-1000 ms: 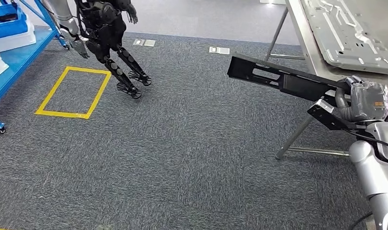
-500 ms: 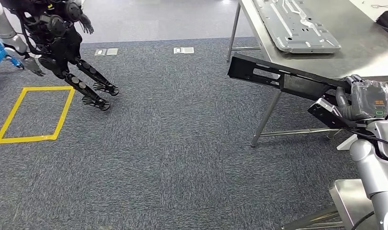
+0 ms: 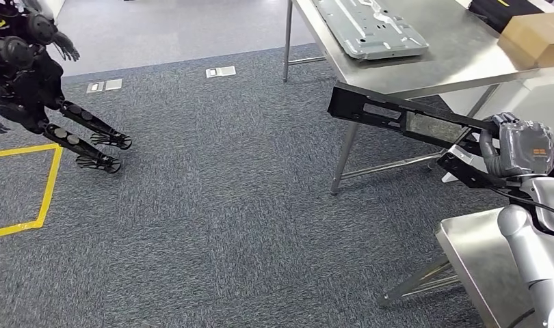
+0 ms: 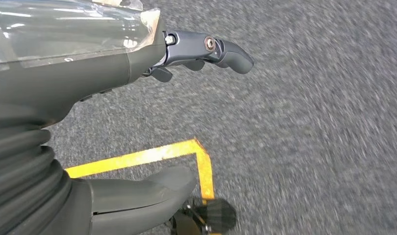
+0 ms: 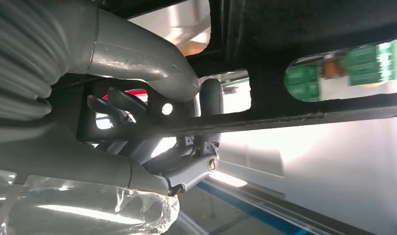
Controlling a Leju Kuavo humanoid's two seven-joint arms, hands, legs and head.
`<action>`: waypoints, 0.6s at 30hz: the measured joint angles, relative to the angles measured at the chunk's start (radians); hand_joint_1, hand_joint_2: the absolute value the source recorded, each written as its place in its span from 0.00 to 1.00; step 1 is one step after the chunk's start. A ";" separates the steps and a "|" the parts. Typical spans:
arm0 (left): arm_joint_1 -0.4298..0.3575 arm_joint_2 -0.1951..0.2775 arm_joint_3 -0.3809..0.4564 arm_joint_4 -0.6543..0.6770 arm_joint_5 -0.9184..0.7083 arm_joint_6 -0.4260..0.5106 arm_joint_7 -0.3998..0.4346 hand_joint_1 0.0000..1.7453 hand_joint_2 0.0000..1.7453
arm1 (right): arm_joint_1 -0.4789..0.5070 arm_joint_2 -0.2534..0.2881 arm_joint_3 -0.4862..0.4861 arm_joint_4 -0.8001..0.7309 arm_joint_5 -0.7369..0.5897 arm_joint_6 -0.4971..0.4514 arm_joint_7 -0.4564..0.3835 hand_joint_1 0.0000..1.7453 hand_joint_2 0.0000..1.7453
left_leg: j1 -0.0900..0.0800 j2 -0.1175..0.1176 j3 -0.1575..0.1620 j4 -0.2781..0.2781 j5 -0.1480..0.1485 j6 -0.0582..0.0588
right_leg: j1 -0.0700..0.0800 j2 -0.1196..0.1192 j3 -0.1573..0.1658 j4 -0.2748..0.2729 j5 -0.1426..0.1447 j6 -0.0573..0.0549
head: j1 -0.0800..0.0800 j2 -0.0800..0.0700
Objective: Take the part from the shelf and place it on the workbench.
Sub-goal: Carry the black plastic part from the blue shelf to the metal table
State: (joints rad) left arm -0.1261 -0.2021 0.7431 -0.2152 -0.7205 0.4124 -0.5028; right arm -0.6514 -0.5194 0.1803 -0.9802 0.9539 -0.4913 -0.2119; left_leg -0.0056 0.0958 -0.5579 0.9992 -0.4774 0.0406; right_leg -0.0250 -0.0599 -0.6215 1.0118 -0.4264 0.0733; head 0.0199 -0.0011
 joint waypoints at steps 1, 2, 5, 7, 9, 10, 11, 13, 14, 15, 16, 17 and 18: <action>-0.002 0.000 0.000 0.000 0.000 -0.002 0.000 0.00 1.00 | 0.001 0.003 0.001 -0.001 0.008 -0.003 0.007 1.00 1.00 | -0.002 0.009 0.001 0.003 -0.005 -0.005 | 0.004 -0.001 0.005 -0.010 0.000 -0.007 | -0.001 0.000; -0.004 0.000 0.000 -0.001 -0.001 -0.003 -0.001 0.00 1.00 | 0.002 0.005 0.002 -0.001 0.017 -0.006 0.013 1.00 1.00 | -0.002 0.018 0.002 0.005 -0.008 -0.008 | 0.007 0.011 0.006 -0.008 0.001 -0.015 | -0.002 0.000; -0.010 -0.002 0.000 -0.001 -0.003 -0.007 0.000 0.00 1.00 | 0.008 0.006 0.001 -0.008 0.029 -0.010 0.028 1.00 1.00 | 0.008 0.002 -0.003 0.032 -0.036 -0.020 | 0.003 0.047 0.004 -0.006 0.002 -0.040 | -0.006 0.000; -0.011 -0.003 0.000 -0.001 -0.004 -0.009 0.000 0.00 1.00 | 0.009 0.007 0.000 -0.015 0.027 -0.009 0.032 1.00 1.00 | 0.014 -0.057 -0.046 0.132 -0.097 -0.026 | 0.003 0.068 0.004 -0.007 0.004 -0.051 | -0.009 0.000; -0.010 -0.003 0.000 0.000 -0.004 -0.010 0.001 0.00 1.00 | 0.012 0.011 0.000 -0.018 0.026 -0.008 0.032 1.00 1.00 | 0.014 -0.089 -0.115 0.263 -0.150 -0.024 | 0.011 0.094 0.003 -0.007 0.006 -0.057 | -0.010 0.000; -0.010 -0.003 0.000 0.000 -0.004 -0.010 0.002 0.00 1.00 | 0.015 0.012 0.000 -0.018 0.025 -0.007 0.032 1.00 1.00 | 0.013 -0.094 -0.137 0.296 -0.152 -0.019 | 0.015 0.108 0.003 -0.007 0.007 -0.059 | -0.010 0.000; -0.010 -0.003 0.000 0.000 -0.003 -0.009 0.002 0.00 1.00 | 0.017 0.013 -0.001 -0.018 0.026 -0.007 0.032 1.00 1.00 | 0.010 -0.098 -0.141 0.290 -0.133 -0.012 | 0.019 0.122 0.003 -0.007 0.008 -0.061 | -0.010 0.000; -0.010 -0.002 0.001 0.000 -0.002 -0.006 0.001 0.00 1.00 | 0.018 0.015 -0.001 -0.018 0.036 -0.007 0.033 1.00 1.00 | 0.000 -0.125 -0.093 0.173 -0.056 0.011 | 0.022 0.150 0.003 -0.007 0.011 -0.064 | -0.010 0.000; -0.010 0.000 0.002 0.000 -0.001 -0.005 0.000 0.00 1.00 | 0.018 0.018 -0.002 -0.018 0.044 -0.007 0.034 1.00 1.00 | -0.004 -0.147 -0.062 0.107 -0.025 0.022 | 0.024 0.163 0.002 -0.007 0.012 -0.065 | -0.009 0.000; -0.010 0.002 0.003 0.000 -0.001 -0.004 -0.002 0.00 1.00 | 0.018 0.023 -0.002 -0.017 0.051 -0.008 0.037 1.00 1.00 | -0.010 -0.166 -0.036 0.055 -0.003 0.032 | 0.022 0.177 0.001 -0.008 0.015 -0.065 | -0.009 0.000; -0.010 0.004 0.003 -0.001 0.000 -0.003 -0.003 0.00 1.00 | 0.018 0.027 -0.002 -0.016 0.057 -0.008 0.039 1.00 1.00 | -0.014 -0.176 -0.022 0.027 0.005 0.038 | 0.020 0.189 -0.001 -0.009 0.017 -0.062 | -0.009 0.000; -0.010 0.006 0.003 -0.001 0.000 -0.002 -0.004 0.00 1.00 | 0.017 0.032 -0.002 -0.015 0.062 -0.008 0.041 1.00 1.00 | -0.018 -0.171 -0.018 0.021 0.005 0.042 | 0.018 0.201 -0.003 -0.012 0.020 -0.057 | -0.010 0.000; -0.011 0.005 0.003 -0.001 0.000 -0.001 -0.005 0.00 1.00 | 0.017 0.034 -0.002 -0.013 0.067 -0.009 0.042 1.00 1.00 | -0.019 -0.158 -0.015 0.012 0.009 0.045 | 0.017 0.213 -0.005 -0.016 0.025 -0.051 | -0.011 0.000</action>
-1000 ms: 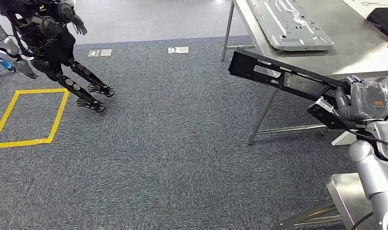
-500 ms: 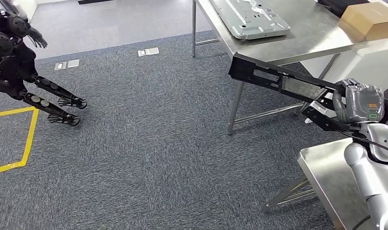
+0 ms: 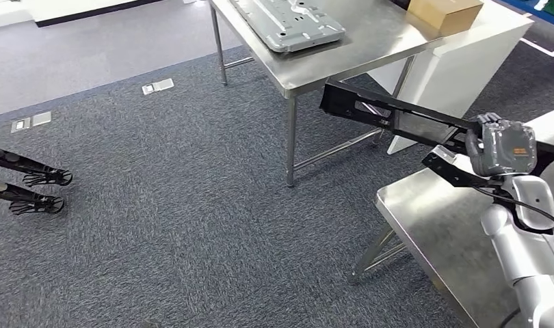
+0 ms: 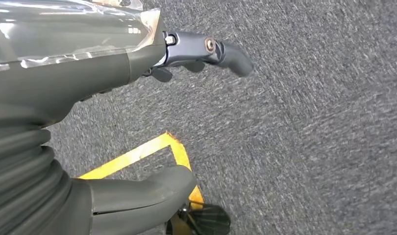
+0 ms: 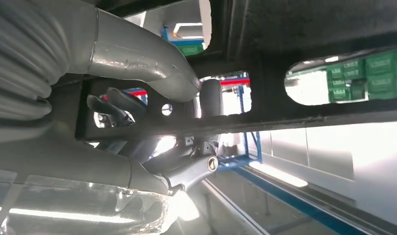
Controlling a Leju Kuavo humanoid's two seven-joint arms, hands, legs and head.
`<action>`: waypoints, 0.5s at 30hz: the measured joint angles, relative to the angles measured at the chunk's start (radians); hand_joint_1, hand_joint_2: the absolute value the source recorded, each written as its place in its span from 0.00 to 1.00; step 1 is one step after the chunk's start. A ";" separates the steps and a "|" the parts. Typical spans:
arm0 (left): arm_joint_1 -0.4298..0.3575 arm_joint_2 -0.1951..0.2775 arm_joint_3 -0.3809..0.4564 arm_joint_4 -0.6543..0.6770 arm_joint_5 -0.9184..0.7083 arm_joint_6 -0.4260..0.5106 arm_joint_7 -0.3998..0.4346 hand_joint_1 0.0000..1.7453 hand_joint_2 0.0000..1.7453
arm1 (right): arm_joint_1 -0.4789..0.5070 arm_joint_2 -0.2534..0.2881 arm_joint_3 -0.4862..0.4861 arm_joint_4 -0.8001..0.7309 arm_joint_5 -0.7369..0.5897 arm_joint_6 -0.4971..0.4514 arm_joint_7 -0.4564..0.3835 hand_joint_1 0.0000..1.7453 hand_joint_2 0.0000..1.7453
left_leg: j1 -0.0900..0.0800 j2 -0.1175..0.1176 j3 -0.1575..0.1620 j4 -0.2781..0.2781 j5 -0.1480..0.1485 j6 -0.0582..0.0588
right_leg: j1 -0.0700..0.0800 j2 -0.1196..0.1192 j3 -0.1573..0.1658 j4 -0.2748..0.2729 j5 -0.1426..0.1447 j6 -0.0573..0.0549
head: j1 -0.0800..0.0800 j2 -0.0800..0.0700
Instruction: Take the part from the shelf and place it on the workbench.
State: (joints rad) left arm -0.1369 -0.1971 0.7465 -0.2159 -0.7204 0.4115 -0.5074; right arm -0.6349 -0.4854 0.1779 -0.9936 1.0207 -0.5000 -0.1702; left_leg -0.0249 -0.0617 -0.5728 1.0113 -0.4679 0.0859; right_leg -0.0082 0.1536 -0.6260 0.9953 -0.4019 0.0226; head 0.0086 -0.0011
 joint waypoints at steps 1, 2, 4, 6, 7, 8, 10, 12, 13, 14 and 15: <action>-0.001 -0.001 0.000 0.000 0.000 0.001 0.000 0.00 1.00 | -0.001 0.001 -0.002 0.001 0.005 -0.001 0.000 1.00 1.00 | 0.001 0.014 0.006 -0.013 0.008 0.000 | 0.001 -0.007 -0.003 0.000 0.001 0.004 | 0.000 0.000; -0.001 -0.001 0.000 0.000 0.001 0.003 0.000 0.00 1.00 | -0.007 0.001 -0.005 0.004 0.009 -0.001 0.002 1.00 1.00 | 0.003 0.026 0.013 -0.029 0.017 0.001 | 0.004 -0.031 -0.012 0.010 -0.006 0.005 | 0.001 0.000; 0.001 -0.003 0.001 0.000 0.001 0.005 0.000 0.00 1.00 | -0.024 0.005 -0.010 0.014 0.014 -0.003 0.005 1.00 1.00 | 0.008 0.055 0.023 -0.055 0.031 0.000 | 0.006 -0.102 -0.055 0.095 -0.048 0.003 | 0.005 0.000; 0.003 -0.004 0.004 0.000 0.004 0.006 0.000 0.00 1.00 | -0.037 0.012 -0.014 0.027 0.016 -0.005 0.008 1.00 1.00 | 0.010 0.083 0.022 -0.058 0.033 0.000 | -0.003 -0.135 -0.118 0.227 -0.099 0.009 | 0.007 0.000; 0.004 -0.005 0.006 0.000 0.006 0.007 0.000 0.00 1.00 | -0.038 0.014 -0.017 0.034 0.015 -0.006 0.009 1.00 1.00 | 0.012 0.097 0.022 -0.058 0.031 -0.002 | -0.010 -0.140 -0.136 0.267 -0.109 0.017 | 0.008 0.000; 0.005 -0.006 0.009 0.000 0.010 0.008 -0.001 0.00 1.00 | -0.039 0.016 -0.021 0.041 0.015 -0.008 0.009 1.00 1.00 | 0.015 0.110 0.021 -0.056 0.029 -0.005 | -0.018 -0.145 -0.135 0.270 -0.105 0.031 | 0.007 0.000; 0.007 -0.007 0.014 0.000 0.015 0.010 -0.004 0.00 1.00 | -0.045 0.017 -0.028 0.054 0.017 -0.011 0.009 1.00 1.00 | 0.024 0.136 0.020 -0.046 0.021 -0.020 | -0.033 -0.173 -0.073 0.157 -0.059 0.066 | 0.008 0.000; 0.007 -0.006 0.018 0.000 0.017 0.011 -0.006 0.00 1.00 | -0.056 0.019 -0.035 0.066 0.019 -0.016 0.010 1.00 1.00 | 0.025 0.158 0.015 -0.025 0.005 -0.041 | -0.035 -0.212 -0.004 0.035 -0.025 0.082 | 0.010 0.000; 0.007 -0.006 0.019 0.000 0.018 0.011 -0.007 0.00 1.00 | -0.062 0.020 -0.037 0.071 0.020 -0.018 0.010 1.00 1.00 | 0.023 0.168 0.013 -0.015 -0.003 -0.049 | -0.034 -0.221 0.012 0.009 -0.020 0.077 | 0.009 0.000; 0.007 -0.005 0.020 0.000 0.018 0.011 -0.008 0.00 1.00 | -0.065 0.021 -0.040 0.075 0.020 -0.021 0.011 1.00 1.00 | 0.020 0.178 0.012 -0.009 -0.009 -0.055 | -0.031 -0.215 0.012 0.008 -0.023 0.067 | 0.008 0.000; 0.007 -0.006 0.021 0.000 0.018 0.012 -0.009 0.00 1.00 | -0.067 0.022 -0.043 0.078 0.021 -0.022 0.011 1.00 1.00 | 0.021 0.188 0.013 -0.005 -0.013 -0.058 | -0.031 -0.200 0.008 0.010 -0.023 0.056 | 0.006 0.000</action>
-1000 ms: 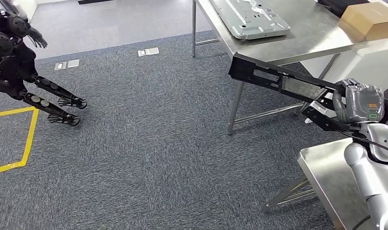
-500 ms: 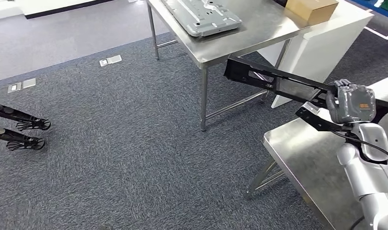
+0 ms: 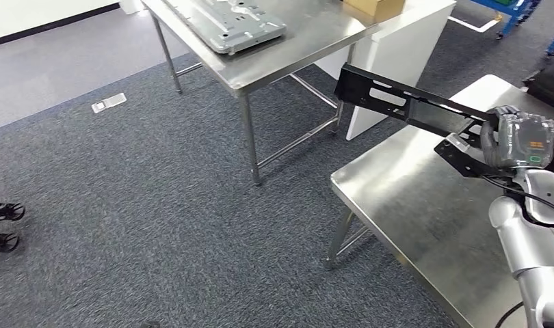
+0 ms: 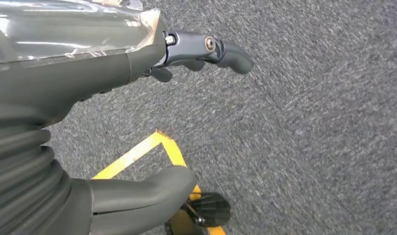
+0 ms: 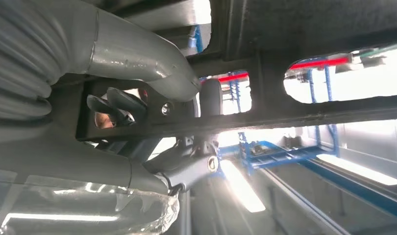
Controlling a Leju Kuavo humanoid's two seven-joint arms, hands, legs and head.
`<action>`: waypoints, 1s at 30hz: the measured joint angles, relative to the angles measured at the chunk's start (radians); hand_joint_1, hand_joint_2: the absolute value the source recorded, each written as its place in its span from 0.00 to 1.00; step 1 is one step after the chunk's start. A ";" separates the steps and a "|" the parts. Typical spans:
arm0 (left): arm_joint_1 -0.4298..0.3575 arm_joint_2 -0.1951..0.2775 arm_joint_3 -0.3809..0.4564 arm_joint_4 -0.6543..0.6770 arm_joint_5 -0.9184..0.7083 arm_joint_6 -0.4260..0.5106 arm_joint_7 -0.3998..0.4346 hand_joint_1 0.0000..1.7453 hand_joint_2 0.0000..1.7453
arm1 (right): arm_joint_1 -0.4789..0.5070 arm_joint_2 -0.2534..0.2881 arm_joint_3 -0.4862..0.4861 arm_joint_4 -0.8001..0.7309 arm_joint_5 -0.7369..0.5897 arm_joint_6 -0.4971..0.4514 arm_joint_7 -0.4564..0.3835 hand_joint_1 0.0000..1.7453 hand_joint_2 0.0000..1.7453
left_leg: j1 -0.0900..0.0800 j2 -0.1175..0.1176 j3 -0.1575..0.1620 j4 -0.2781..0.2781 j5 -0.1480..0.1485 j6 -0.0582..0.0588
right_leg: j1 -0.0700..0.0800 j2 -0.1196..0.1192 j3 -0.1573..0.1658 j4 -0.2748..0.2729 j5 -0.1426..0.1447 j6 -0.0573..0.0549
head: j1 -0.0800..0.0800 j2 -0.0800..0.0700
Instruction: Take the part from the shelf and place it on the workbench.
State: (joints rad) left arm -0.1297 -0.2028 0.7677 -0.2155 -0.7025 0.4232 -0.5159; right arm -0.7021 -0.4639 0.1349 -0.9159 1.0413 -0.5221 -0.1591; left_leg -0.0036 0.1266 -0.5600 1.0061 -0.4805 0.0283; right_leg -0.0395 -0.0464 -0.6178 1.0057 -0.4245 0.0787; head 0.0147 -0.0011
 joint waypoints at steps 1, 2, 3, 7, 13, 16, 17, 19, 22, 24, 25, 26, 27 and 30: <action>0.000 0.000 0.001 0.000 0.000 0.000 0.000 0.00 1.00 | -0.001 0.000 -0.002 0.003 0.000 -0.001 0.000 1.00 1.00 | 0.003 0.001 0.000 0.003 -0.005 -0.004 | -0.002 0.012 -0.002 0.003 0.000 -0.009 | -0.002 0.000; 0.000 -0.001 0.002 0.000 0.000 0.000 0.000 0.00 1.00 | -0.003 0.000 -0.005 0.005 0.000 -0.002 0.000 1.00 1.00 | 0.008 -0.016 -0.003 0.014 -0.016 -0.008 | -0.003 0.024 -0.004 0.005 0.001 -0.016 | -0.004 0.000; 0.000 -0.001 0.003 0.000 0.001 0.000 0.000 0.00 1.00 | -0.006 -0.001 -0.006 0.006 0.000 -0.002 0.000 1.00 1.00 | 0.012 -0.043 -0.013 0.042 -0.038 -0.012 | -0.004 0.035 -0.005 0.005 0.002 -0.023 | -0.005 0.000; 0.005 -0.001 0.004 0.000 0.001 0.001 -0.001 0.00 1.00 | -0.013 0.006 -0.009 0.016 0.007 -0.003 0.001 1.00 1.00 | 0.016 -0.124 -0.130 0.280 -0.150 -0.013 | 0.004 0.084 -0.009 0.004 0.007 -0.040 | -0.009 0.000; 0.007 0.002 0.008 0.000 0.001 0.001 -0.005 0.00 1.00 | -0.012 -0.004 -0.039 0.048 0.014 -0.025 0.003 1.00 1.00 | 0.008 -0.204 -0.027 0.044 -0.008 0.029 | 0.015 0.160 -0.014 0.004 0.016 -0.039 | -0.009 0.000; 0.007 0.004 0.014 0.000 0.007 0.002 -0.008 0.00 1.00 | -0.013 -0.011 -0.057 0.073 0.028 -0.050 0.002 1.00 1.00 | 0.002 -0.180 -0.014 0.019 0.002 0.034 | 0.015 0.192 -0.021 -0.002 0.027 -0.021 | -0.009 0.000; 0.006 0.003 0.017 0.000 0.011 0.003 -0.012 0.00 1.00 | -0.015 -0.014 -0.063 0.084 0.035 -0.056 0.001 1.00 1.00 | 0.002 -0.167 -0.011 0.008 0.010 0.038 | 0.017 0.184 -0.028 0.002 0.025 -0.018 | -0.009 0.000; 0.007 0.003 0.022 0.000 0.018 0.005 -0.019 0.00 1.00 | -0.026 -0.017 -0.072 0.109 0.051 -0.071 0.003 1.00 1.00 | 0.004 -0.139 -0.008 -0.014 0.027 0.047 | 0.025 0.129 -0.062 0.063 -0.008 -0.021 | -0.002 0.000; 0.011 0.004 0.028 0.000 0.020 0.009 -0.023 0.00 1.00 | -0.034 -0.008 -0.081 0.139 0.066 -0.097 0.012 1.00 1.00 | -0.002 -0.096 -0.014 -0.018 0.032 0.051 | 0.025 0.063 -0.143 0.255 -0.091 -0.027 | 0.004 0.000; 0.012 0.003 0.031 0.000 0.020 0.009 -0.023 0.00 1.00 | -0.024 -0.004 -0.088 0.151 0.070 -0.105 0.017 1.00 1.00 | -0.003 -0.069 -0.015 -0.017 0.032 0.050 | 0.020 0.053 -0.134 0.267 -0.094 -0.013 | 0.004 0.000; 0.012 0.003 0.031 0.000 0.019 0.009 -0.023 0.00 1.00 | -0.019 -0.003 -0.093 0.155 0.072 -0.106 0.019 1.00 1.00 | -0.002 -0.056 -0.015 -0.016 0.031 0.049 | 0.017 0.042 -0.097 0.211 -0.076 -0.003 | 0.004 0.000; 0.011 0.003 0.032 0.000 0.019 0.009 -0.023 0.00 1.00 | -0.015 -0.003 -0.099 0.157 0.074 -0.107 0.020 1.00 1.00 | -0.004 -0.045 -0.014 -0.013 0.029 0.046 | 0.014 0.018 -0.049 0.129 -0.054 0.006 | 0.005 0.000; 0.011 0.003 0.032 0.000 0.019 0.010 -0.024 0.00 1.00 | -0.012 -0.002 -0.105 0.158 0.076 -0.109 0.021 1.00 1.00 | -0.006 -0.034 -0.015 -0.009 0.025 0.040 | 0.015 -0.007 -0.006 0.059 -0.034 0.010 | 0.005 0.000; 0.011 0.005 0.035 0.000 0.019 0.013 -0.029 0.00 1.00 | 0.000 0.005 -0.119 0.159 0.084 -0.116 0.021 1.00 1.00 | -0.017 -0.003 -0.014 0.000 0.015 0.027 | 0.021 -0.020 0.031 -0.011 -0.014 -0.006 | 0.002 0.000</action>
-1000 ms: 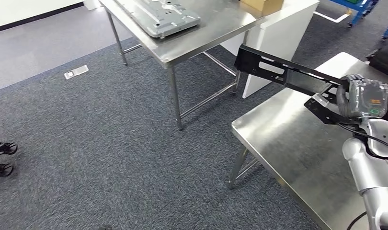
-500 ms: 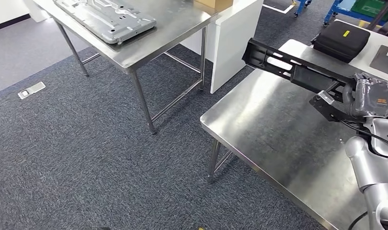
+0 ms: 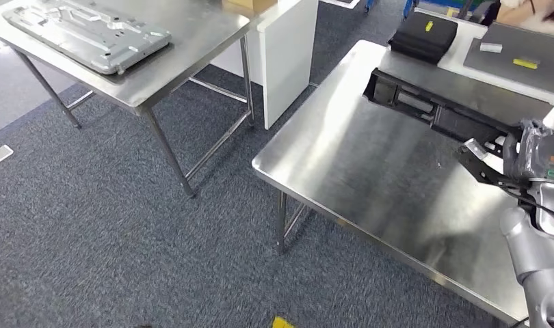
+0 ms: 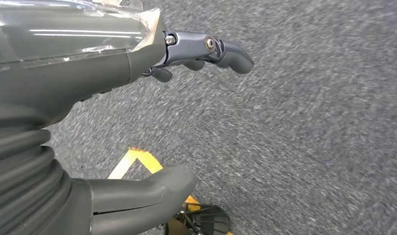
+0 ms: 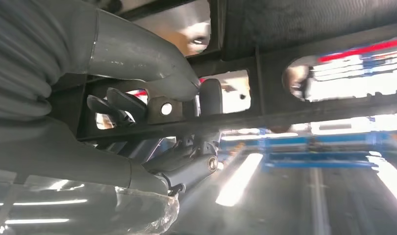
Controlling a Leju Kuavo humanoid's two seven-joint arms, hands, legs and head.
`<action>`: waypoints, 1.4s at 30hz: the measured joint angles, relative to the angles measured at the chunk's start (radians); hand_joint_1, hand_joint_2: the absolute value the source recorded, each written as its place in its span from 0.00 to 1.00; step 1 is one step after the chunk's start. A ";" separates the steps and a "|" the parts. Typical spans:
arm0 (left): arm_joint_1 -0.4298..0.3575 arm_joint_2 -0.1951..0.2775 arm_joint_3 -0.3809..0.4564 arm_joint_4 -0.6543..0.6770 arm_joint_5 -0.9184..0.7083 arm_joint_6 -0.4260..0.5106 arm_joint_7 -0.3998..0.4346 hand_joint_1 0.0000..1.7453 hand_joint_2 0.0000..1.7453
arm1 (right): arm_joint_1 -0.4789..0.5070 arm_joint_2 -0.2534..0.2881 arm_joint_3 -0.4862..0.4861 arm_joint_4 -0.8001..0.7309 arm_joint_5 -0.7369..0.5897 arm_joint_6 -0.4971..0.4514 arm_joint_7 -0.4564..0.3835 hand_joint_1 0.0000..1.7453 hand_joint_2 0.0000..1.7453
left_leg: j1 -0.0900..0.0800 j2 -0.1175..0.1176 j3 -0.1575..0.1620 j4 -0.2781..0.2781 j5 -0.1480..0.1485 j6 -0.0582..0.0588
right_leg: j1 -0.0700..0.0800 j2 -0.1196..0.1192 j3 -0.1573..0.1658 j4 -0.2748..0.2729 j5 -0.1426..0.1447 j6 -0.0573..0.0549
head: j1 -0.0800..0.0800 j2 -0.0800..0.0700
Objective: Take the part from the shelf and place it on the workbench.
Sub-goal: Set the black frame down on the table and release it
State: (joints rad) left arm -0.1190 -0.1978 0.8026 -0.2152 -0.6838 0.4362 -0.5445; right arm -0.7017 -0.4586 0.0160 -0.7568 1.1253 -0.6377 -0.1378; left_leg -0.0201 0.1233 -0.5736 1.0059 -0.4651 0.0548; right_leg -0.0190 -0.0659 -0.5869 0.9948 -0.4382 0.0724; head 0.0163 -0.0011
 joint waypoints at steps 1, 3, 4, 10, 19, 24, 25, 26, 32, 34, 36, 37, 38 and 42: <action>0.000 0.000 0.001 0.000 0.000 0.001 -0.002 0.00 1.00 | 0.005 0.002 -0.004 0.001 0.002 -0.001 0.000 1.00 1.00 | 0.000 0.010 0.001 0.002 -0.002 -0.003 | -0.005 0.015 -0.004 0.000 0.002 -0.007 | -0.002 0.000; -0.001 0.002 0.001 0.000 0.000 0.004 -0.007 0.00 1.00 | 0.010 0.003 -0.012 0.001 0.007 -0.002 0.000 1.00 1.00 | 0.007 -0.020 -0.007 0.025 -0.024 -0.013 | -0.014 0.037 -0.006 0.001 0.006 -0.018 | -0.004 0.000; 0.000 0.002 0.001 0.000 0.000 0.008 -0.011 0.00 1.00 | 0.009 0.006 -0.014 0.002 0.010 -0.002 0.000 1.00 1.00 | 0.011 -0.052 -0.023 0.064 -0.051 -0.019 | -0.017 0.046 -0.007 0.000 0.009 -0.026 | -0.004 0.000; 0.004 0.002 0.008 0.000 -0.007 0.043 -0.061 0.00 1.00 | 0.014 0.037 -0.016 0.009 0.068 -0.021 0.004 1.00 1.00 | 0.022 -0.124 -0.121 0.256 -0.112 -0.025 | -0.013 0.097 -0.015 0.001 0.016 -0.043 | -0.006 0.000; 0.000 -0.003 0.010 0.000 -0.012 0.040 -0.081 0.00 1.00 | 0.012 0.046 -0.021 0.016 0.083 -0.037 0.005 1.00 1.00 | 0.017 -0.130 -0.003 -0.007 0.017 0.016 | 0.003 0.104 -0.048 0.041 -0.001 -0.016 | -0.003 0.000; 0.004 -0.005 0.012 0.000 -0.005 0.007 -0.089 0.00 1.00 | 0.011 0.060 -0.025 0.025 0.105 -0.037 0.004 1.00 1.00 | 0.014 -0.115 -0.011 -0.013 0.027 0.026 | 0.001 0.078 -0.150 0.290 -0.106 -0.016 | 0.000 0.000; 0.004 -0.005 0.013 0.000 -0.002 0.007 -0.088 0.00 1.00 | 0.011 0.062 -0.026 0.027 0.110 -0.037 0.004 1.00 1.00 | 0.014 -0.112 -0.012 -0.012 0.027 0.025 | 0.000 0.076 -0.128 0.259 -0.092 -0.007 | 0.000 0.000; 0.004 -0.005 0.014 0.000 0.001 0.006 -0.085 0.00 1.00 | 0.011 0.064 -0.026 0.029 0.114 -0.037 0.005 1.00 1.00 | 0.014 -0.110 -0.012 -0.009 0.026 0.024 | -0.003 0.071 -0.087 0.190 -0.067 0.002 | 0.000 0.000; 0.005 -0.002 0.022 0.000 0.009 -0.015 -0.064 0.00 1.00 | 0.005 0.075 -0.034 0.035 0.125 -0.036 0.005 1.00 1.00 | 0.001 -0.109 -0.029 0.010 0.022 0.026 | -0.003 0.061 0.016 -0.001 -0.013 -0.010 | -0.004 0.000; 0.005 0.000 0.025 0.000 0.012 -0.018 -0.061 0.00 1.00 | 0.006 0.080 -0.034 0.038 0.126 -0.036 0.005 1.00 1.00 | 0.002 -0.109 -0.030 0.010 0.025 0.036 | -0.001 0.062 0.015 0.000 -0.011 -0.012 | -0.005 0.000; 0.005 0.000 0.027 0.000 0.012 -0.022 -0.056 0.00 1.00 | 0.005 0.082 -0.034 0.039 0.127 -0.037 0.005 1.00 1.00 | 0.004 -0.108 -0.029 0.007 0.027 0.034 | 0.001 0.063 0.014 0.000 -0.010 -0.014 | -0.005 0.000; 0.005 0.000 0.027 0.000 0.012 -0.025 -0.052 0.00 1.00 | 0.005 0.084 -0.035 0.039 0.128 -0.037 0.005 1.00 1.00 | 0.005 -0.108 -0.029 0.006 0.028 0.033 | 0.003 0.063 0.013 0.000 -0.010 -0.016 | -0.005 0.000; 0.005 0.000 0.027 0.000 0.012 -0.029 -0.047 0.00 1.00 | 0.005 0.085 -0.035 0.039 0.128 -0.037 0.005 1.00 1.00 | 0.006 -0.108 -0.029 0.005 0.030 0.030 | 0.004 0.063 0.013 0.000 -0.010 -0.017 | -0.005 0.000; 0.005 0.000 0.029 0.000 0.005 -0.038 -0.033 0.00 1.00 | 0.005 0.088 -0.038 0.039 0.132 -0.037 0.006 1.00 1.00 | 0.010 -0.108 -0.030 0.002 0.032 0.010 | 0.007 0.063 0.010 0.001 -0.008 -0.022 | -0.005 0.000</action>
State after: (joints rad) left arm -0.1137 -0.1978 0.8311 -0.2148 -0.6785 0.3979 -0.5779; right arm -0.6962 -0.3705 -0.0220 -0.7177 1.2577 -0.6747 -0.1316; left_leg -0.0106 0.0149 -0.6039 1.0075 -0.4328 0.0652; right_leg -0.0117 -0.0030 -0.5769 0.9954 -0.4460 0.0506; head 0.0113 -0.0011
